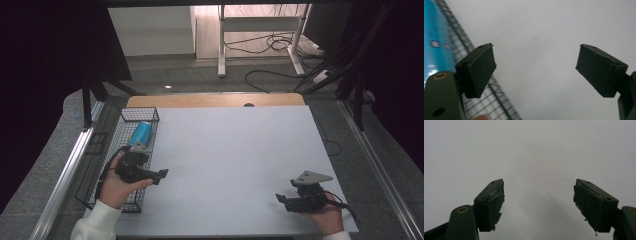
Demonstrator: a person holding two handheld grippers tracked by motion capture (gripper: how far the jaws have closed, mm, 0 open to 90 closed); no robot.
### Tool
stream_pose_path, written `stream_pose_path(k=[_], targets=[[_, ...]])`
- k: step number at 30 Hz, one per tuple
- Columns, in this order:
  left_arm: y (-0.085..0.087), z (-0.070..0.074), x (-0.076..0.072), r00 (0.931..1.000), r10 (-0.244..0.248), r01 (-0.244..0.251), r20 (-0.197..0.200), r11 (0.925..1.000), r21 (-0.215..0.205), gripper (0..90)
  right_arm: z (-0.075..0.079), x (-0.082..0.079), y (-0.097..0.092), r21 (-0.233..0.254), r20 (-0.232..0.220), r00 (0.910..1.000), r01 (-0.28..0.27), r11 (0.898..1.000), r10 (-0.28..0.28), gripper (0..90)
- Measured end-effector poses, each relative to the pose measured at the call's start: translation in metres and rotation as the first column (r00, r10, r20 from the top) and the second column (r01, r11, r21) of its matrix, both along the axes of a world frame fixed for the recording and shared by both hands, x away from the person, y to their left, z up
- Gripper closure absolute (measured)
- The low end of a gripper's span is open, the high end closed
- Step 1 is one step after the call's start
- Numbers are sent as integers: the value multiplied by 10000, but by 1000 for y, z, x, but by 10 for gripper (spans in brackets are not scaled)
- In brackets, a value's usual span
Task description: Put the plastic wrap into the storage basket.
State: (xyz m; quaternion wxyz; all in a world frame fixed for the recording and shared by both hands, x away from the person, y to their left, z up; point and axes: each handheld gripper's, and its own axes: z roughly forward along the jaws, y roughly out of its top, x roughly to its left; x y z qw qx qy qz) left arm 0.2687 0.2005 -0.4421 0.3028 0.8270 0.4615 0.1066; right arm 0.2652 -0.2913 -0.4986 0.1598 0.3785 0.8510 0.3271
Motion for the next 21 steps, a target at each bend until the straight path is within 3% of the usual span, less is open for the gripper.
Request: stream_pose_path(k=[10, 13, 21], targets=[[-21, -38, -20, 9990, -345, 353, 266, 9989, -293, 155, 0, -1, 0, 206, 152, 9998, -133, 9997, 130, 247], [-24, -40, -21, 9984, -493, 498, 280, 9986, -157, 154, 1, -2, 0, 264, 187, 9998, -103, 9996, 98, 246], [-21, -39, -24, 9984, -314, 332, 475, 9988, -361, 152, 2, -3, -1, 566, 484, 9982, -376, 9977, 348, 231]])
